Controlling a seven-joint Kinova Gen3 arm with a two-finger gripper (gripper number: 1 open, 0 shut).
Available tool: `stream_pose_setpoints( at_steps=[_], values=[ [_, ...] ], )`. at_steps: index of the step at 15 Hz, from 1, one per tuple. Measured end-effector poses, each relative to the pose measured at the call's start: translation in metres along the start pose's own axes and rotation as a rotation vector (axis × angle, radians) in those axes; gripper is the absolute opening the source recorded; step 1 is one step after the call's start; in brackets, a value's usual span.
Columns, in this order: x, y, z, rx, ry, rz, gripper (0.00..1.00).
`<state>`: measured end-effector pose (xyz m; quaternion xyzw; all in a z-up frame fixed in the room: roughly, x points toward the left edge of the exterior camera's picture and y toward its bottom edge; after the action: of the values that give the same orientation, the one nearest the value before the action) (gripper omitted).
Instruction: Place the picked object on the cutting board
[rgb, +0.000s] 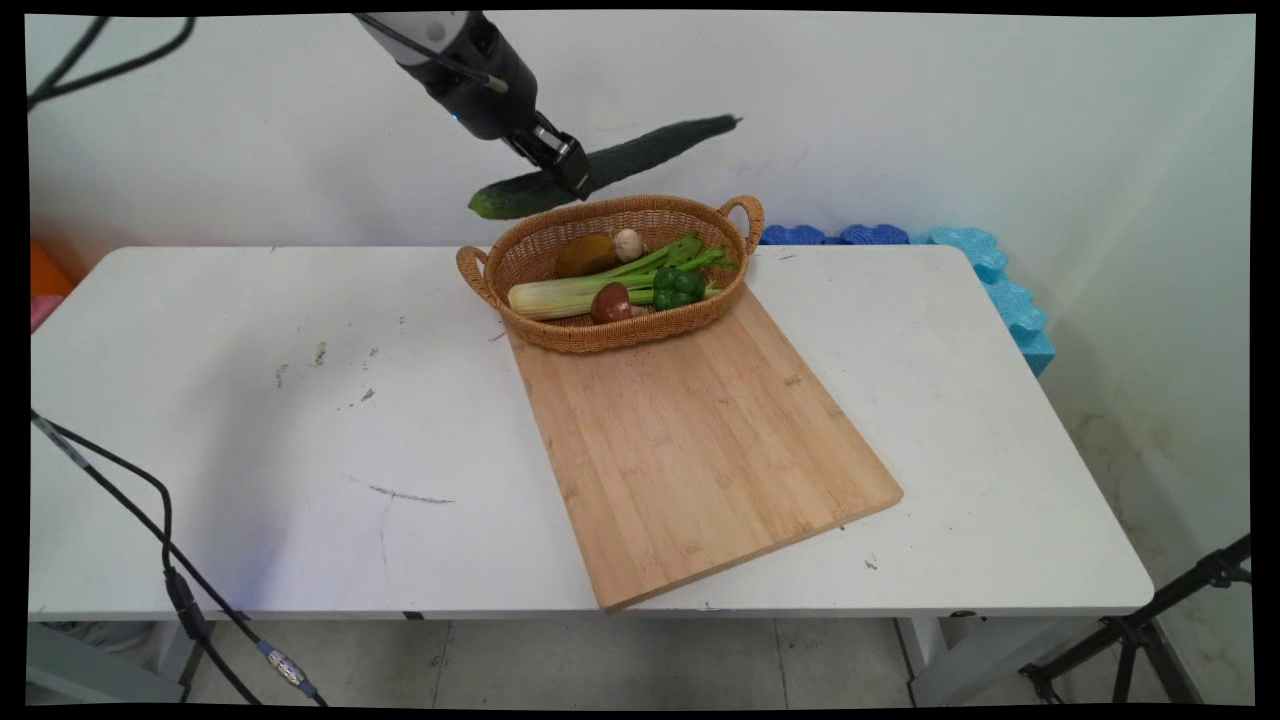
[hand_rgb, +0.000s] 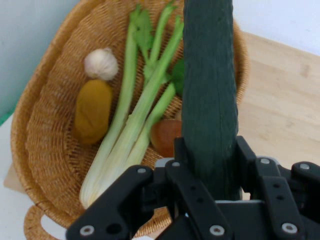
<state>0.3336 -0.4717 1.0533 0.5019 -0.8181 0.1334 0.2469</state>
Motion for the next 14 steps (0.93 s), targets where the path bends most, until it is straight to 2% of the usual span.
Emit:
stream_pose_setpoints(
  at_steps=[6, 12, 14],
  values=[
    [-0.022, 0.011, -0.011, -0.030, 0.006, 0.220, 0.00],
    [-0.056, 0.011, 0.017, -0.075, -0.033, 0.381, 0.00],
    [-0.065, 0.017, 0.026, -0.097, -0.044, 0.394, 0.00]
  ],
)
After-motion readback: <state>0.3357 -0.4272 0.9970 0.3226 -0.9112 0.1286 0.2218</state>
